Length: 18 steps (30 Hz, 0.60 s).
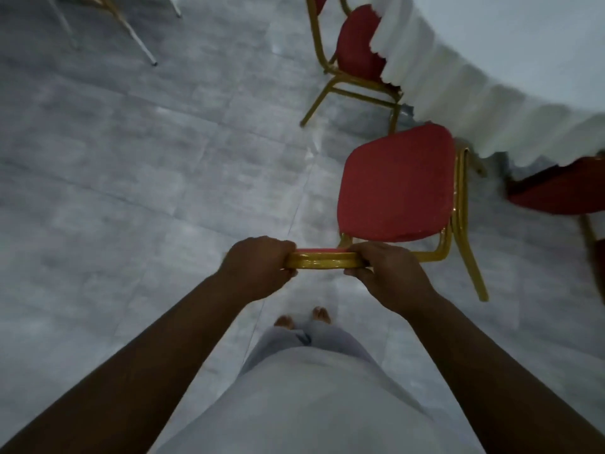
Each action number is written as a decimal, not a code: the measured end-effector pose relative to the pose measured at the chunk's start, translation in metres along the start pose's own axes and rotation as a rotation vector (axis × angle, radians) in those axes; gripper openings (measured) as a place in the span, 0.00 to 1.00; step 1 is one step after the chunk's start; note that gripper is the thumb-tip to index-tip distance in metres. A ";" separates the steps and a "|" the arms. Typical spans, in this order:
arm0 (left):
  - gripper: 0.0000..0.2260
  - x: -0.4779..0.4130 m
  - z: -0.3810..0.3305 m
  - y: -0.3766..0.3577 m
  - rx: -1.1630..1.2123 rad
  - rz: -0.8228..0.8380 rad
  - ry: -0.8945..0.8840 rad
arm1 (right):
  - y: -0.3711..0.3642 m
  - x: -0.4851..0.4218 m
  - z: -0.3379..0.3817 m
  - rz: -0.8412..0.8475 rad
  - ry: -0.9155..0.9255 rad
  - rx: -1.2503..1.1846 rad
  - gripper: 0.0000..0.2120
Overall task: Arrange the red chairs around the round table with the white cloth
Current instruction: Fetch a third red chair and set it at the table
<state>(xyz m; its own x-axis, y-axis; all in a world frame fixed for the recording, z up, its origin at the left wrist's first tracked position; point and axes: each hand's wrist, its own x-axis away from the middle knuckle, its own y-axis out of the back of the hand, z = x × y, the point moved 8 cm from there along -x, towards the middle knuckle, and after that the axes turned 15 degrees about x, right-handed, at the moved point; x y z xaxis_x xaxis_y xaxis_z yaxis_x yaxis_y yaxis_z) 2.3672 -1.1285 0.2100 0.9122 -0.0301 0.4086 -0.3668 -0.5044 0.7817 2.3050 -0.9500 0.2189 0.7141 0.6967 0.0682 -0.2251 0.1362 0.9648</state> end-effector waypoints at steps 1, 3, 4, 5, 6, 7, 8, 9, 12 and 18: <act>0.15 0.001 0.014 0.001 0.036 0.010 0.038 | 0.006 0.009 -0.012 0.001 -0.045 -0.022 0.14; 0.15 -0.002 0.025 0.000 0.109 0.066 0.071 | 0.019 0.026 -0.033 0.014 -0.117 -0.065 0.16; 0.17 -0.006 0.018 -0.002 0.118 0.101 0.040 | 0.027 0.033 -0.041 0.021 -0.140 -0.068 0.16; 0.19 -0.010 0.006 -0.006 0.102 0.136 -0.007 | 0.035 0.039 -0.047 0.025 -0.154 -0.059 0.16; 0.21 -0.014 -0.009 -0.009 0.078 0.164 -0.050 | 0.044 0.045 -0.054 0.035 -0.163 -0.039 0.16; 0.21 -0.017 -0.023 -0.014 0.058 0.187 -0.081 | 0.053 0.050 -0.061 0.058 -0.168 -0.005 0.15; 0.21 -0.020 -0.038 -0.017 0.040 0.203 -0.103 | 0.062 0.055 -0.066 0.098 -0.176 0.041 0.14; 0.21 -0.023 -0.052 -0.021 0.030 0.208 -0.127 | 0.070 0.059 -0.069 0.137 -0.177 0.091 0.13; 0.17 -0.027 -0.100 -0.027 0.025 0.179 -0.203 | 0.089 0.072 -0.061 0.192 -0.135 0.185 0.12; 0.13 -0.030 -0.197 -0.046 0.073 0.048 -0.303 | 0.111 0.112 -0.082 0.113 -0.136 0.268 0.11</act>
<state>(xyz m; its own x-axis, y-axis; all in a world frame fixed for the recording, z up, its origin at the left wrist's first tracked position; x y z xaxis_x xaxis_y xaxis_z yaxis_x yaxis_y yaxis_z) 2.3214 -0.9345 0.2542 0.9113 -0.3052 0.2765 -0.4063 -0.5567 0.7245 2.3052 -0.7991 0.3125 0.7806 0.5938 0.1949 -0.1383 -0.1399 0.9804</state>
